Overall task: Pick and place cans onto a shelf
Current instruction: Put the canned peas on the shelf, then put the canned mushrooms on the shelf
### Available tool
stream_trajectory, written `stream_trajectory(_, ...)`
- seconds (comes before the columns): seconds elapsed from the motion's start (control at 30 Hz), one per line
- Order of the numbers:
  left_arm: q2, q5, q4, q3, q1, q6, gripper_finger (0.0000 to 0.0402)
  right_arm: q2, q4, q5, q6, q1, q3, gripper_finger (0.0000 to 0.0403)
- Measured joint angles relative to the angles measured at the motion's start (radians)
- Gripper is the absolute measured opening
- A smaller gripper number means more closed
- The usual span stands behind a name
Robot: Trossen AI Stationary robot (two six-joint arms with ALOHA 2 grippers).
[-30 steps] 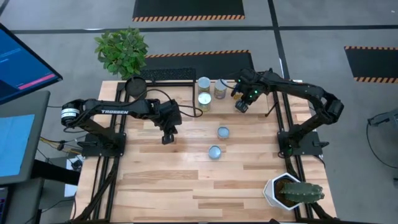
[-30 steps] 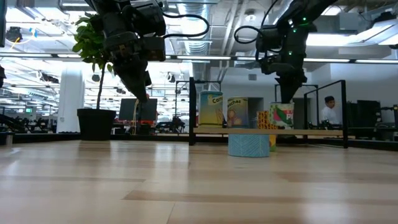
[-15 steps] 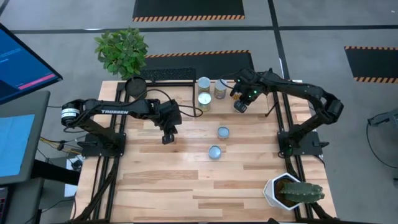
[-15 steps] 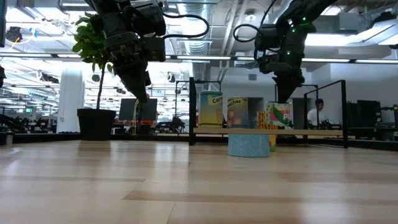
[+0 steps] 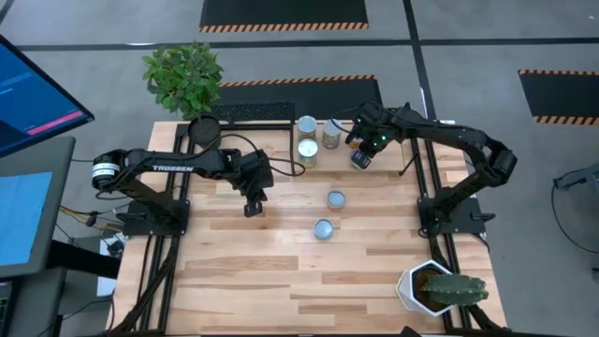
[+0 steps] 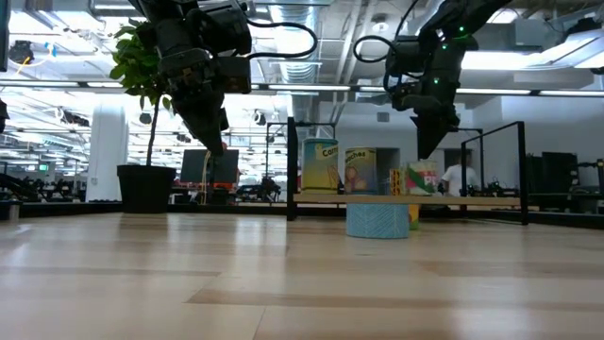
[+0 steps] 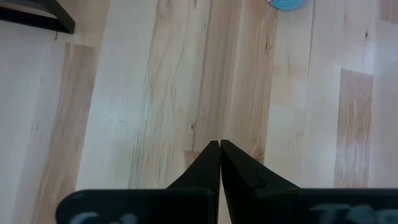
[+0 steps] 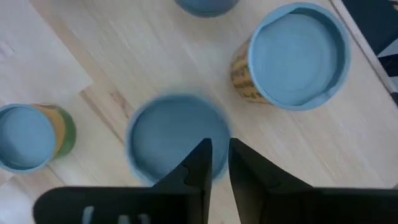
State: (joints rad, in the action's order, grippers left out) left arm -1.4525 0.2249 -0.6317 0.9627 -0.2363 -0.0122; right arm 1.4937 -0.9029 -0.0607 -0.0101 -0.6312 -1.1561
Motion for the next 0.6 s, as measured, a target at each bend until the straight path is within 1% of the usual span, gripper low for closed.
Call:
stream_trajectory(0.23,0.0,0.0,0.0,0.0,0.0,0.001,0.0,0.0,0.0,-0.065,0.0,-0.006,0.0,0.0083)
stream_trajectory(0.37,0.0,0.0,-0.008,0.0,0.0,0.001,0.0,-0.004,-0.006,-0.069,-0.04,-0.006,0.0,0.0082)
stream_trajectory(0.47,0.0,0.0,-0.009,0.0,0.0,0.007,0.0,-0.021,-0.046,-0.058,-0.059,0.007,0.0,0.0082)
stream_trajectory(0.6,0.0,0.001,-0.009,0.0,0.0,0.009,0.0,-0.023,-0.149,-0.049,-0.08,0.025,0.0,0.0082)
